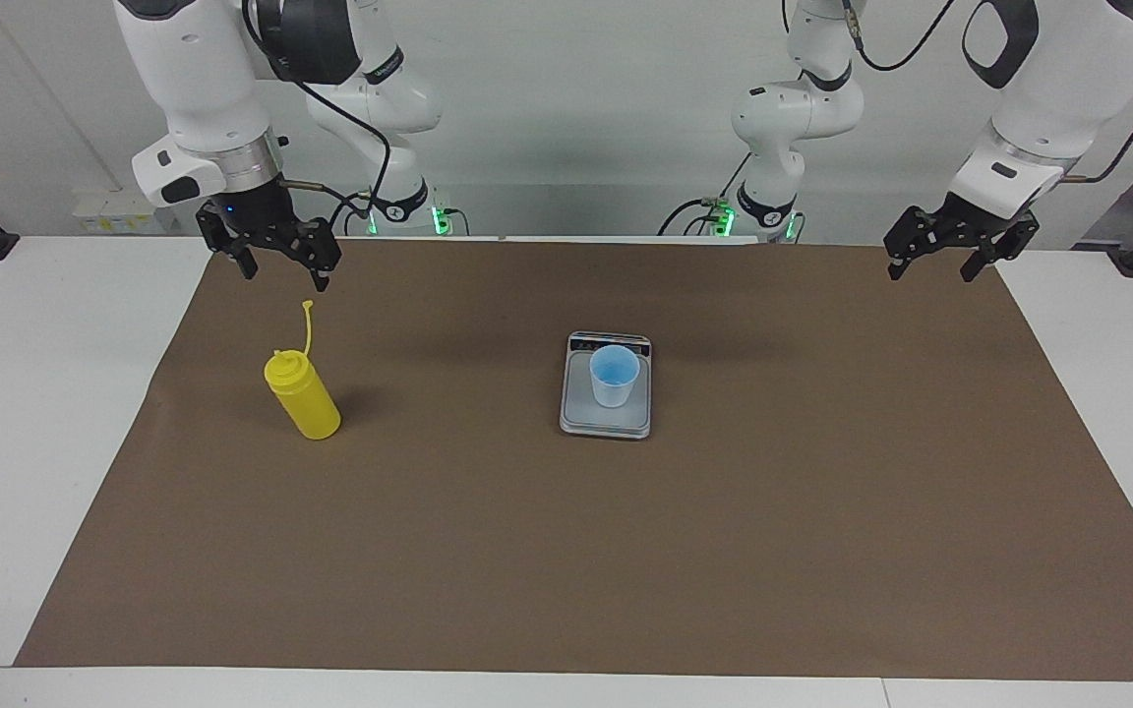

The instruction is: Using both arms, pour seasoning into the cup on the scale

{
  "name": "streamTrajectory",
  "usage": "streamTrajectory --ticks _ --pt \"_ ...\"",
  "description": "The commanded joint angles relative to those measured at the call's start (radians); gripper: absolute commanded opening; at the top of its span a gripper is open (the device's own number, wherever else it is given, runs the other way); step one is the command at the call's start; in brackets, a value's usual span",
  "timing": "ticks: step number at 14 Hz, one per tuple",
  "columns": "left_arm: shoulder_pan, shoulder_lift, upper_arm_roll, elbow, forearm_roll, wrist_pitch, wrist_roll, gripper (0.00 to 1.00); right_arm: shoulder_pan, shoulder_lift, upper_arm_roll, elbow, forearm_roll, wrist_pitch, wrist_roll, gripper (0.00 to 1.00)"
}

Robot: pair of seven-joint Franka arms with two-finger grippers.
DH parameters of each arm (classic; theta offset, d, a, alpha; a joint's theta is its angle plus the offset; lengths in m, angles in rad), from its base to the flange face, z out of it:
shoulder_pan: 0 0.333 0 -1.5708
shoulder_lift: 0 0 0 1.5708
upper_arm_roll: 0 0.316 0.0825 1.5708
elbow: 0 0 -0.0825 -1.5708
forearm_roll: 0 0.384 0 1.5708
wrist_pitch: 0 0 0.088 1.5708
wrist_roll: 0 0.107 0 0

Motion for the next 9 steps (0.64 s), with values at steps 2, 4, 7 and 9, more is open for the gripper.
streamTrajectory --ticks 2,4,7,9 --pt "0.005 -0.01 -0.001 -0.005 -0.007 -0.011 -0.009 1.0 -0.048 -0.016 0.003 -0.024 0.079 0.004 -0.052 1.0" --pt "0.005 -0.01 -0.001 -0.006 -0.007 -0.011 -0.009 1.0 -0.046 -0.022 0.002 -0.043 0.083 0.012 -0.078 1.0" --pt "0.005 -0.01 -0.001 -0.005 -0.007 -0.011 -0.009 1.0 -0.034 -0.028 0.0 -0.06 0.064 0.042 -0.075 1.0" --pt "0.005 -0.01 -0.001 -0.006 -0.007 -0.011 -0.009 1.0 -0.035 -0.028 0.0 -0.061 0.058 0.041 -0.077 1.0"
